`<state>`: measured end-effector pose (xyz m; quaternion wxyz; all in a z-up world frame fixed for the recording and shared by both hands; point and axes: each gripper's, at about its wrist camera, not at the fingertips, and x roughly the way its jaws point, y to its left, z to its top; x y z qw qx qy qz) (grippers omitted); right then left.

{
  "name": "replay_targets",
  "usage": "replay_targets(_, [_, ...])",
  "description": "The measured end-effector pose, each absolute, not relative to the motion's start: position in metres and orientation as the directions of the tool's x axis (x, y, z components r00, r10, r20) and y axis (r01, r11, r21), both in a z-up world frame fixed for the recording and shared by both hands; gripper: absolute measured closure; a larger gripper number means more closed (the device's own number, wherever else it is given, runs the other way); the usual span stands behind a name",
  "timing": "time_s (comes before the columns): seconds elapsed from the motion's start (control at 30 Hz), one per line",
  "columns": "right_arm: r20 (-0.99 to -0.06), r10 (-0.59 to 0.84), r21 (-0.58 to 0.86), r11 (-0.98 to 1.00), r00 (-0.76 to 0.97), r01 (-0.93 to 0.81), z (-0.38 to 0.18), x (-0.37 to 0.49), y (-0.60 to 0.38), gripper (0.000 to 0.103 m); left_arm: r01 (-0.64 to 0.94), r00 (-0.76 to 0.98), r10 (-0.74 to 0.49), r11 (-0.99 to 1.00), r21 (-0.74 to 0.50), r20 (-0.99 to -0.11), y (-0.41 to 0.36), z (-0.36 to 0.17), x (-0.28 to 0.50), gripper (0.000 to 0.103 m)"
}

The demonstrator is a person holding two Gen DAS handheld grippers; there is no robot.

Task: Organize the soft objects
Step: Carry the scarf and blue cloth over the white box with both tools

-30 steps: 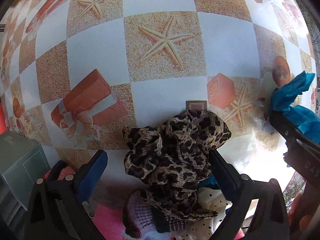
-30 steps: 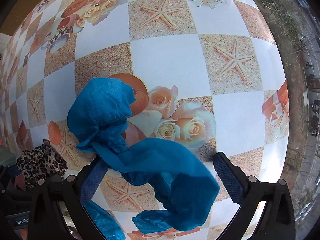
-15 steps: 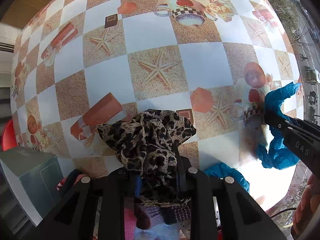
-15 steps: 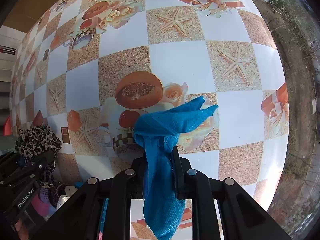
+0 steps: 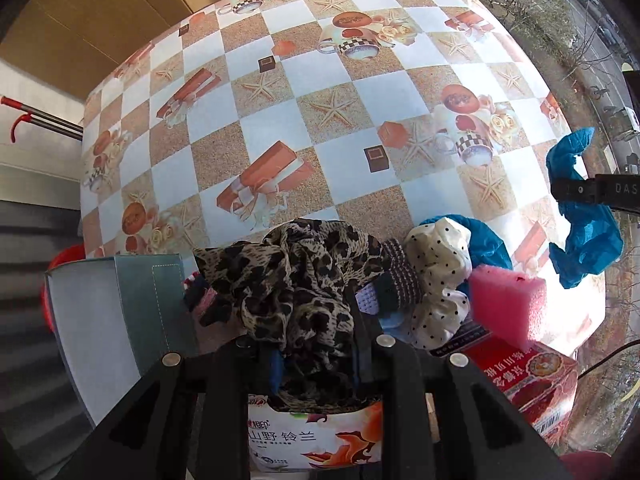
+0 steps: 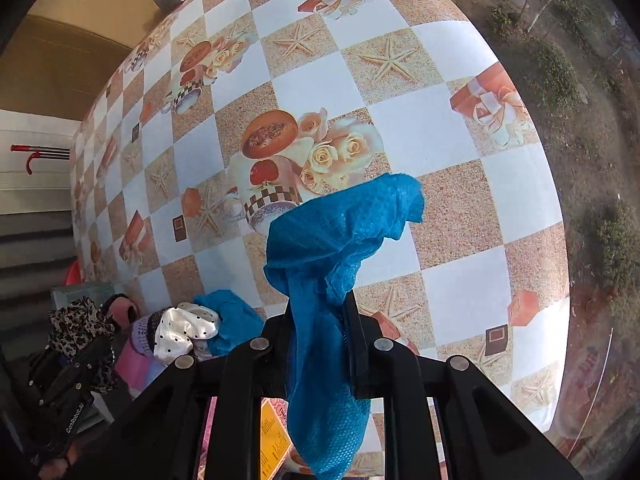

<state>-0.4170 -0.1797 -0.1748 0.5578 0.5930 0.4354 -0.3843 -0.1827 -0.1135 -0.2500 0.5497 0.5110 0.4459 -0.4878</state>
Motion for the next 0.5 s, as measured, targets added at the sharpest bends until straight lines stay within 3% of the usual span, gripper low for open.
replay_targets(0.27, [-0.944, 0.035, 0.327, -0.030, 0.328, 0.944, -0.141, -0.412, -0.144, 0.084, 0.995, 0.085, -0.094, -0.051, 0.090, -0.992, -0.071, -0.260, -0.200, 0.077])
replay_targets(0.5, [-0.934, -0.099, 0.346, -0.013, 0.343, 0.938, -0.076, -0.382, -0.126, 0.084, 0.998, 0.044, -0.183, -0.045, 0.053, -0.982, -0.039, -0.186, -0.142, 0.077])
